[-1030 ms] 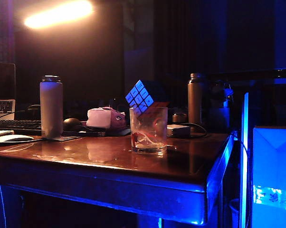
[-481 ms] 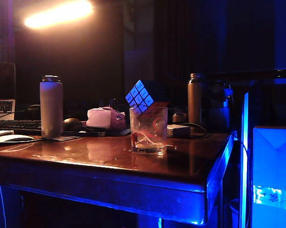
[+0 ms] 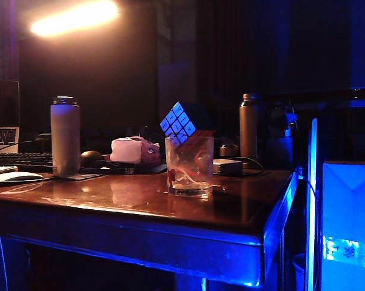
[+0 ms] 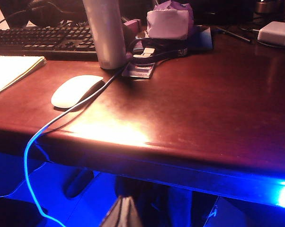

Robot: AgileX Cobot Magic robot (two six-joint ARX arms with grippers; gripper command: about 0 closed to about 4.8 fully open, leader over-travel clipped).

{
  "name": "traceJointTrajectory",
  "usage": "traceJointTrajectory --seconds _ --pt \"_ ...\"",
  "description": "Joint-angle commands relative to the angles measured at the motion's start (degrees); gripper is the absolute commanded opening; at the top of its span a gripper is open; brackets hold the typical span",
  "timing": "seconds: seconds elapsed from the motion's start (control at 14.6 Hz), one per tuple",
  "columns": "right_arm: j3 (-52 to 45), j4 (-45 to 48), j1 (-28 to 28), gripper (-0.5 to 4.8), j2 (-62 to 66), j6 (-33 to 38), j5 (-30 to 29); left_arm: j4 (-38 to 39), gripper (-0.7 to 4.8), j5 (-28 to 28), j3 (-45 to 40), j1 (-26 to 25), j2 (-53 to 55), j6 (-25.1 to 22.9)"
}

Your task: Stack the Rubik's Cube on top of the glass cup.

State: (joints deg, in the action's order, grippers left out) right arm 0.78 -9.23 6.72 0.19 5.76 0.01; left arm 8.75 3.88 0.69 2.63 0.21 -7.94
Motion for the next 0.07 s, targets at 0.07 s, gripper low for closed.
traceJointTrajectory --seconds 0.07 --pt "-0.4 0.0 0.0 -0.01 -0.1 0.0 0.0 0.6 0.09 0.0 -0.3 0.0 -0.2 0.0"
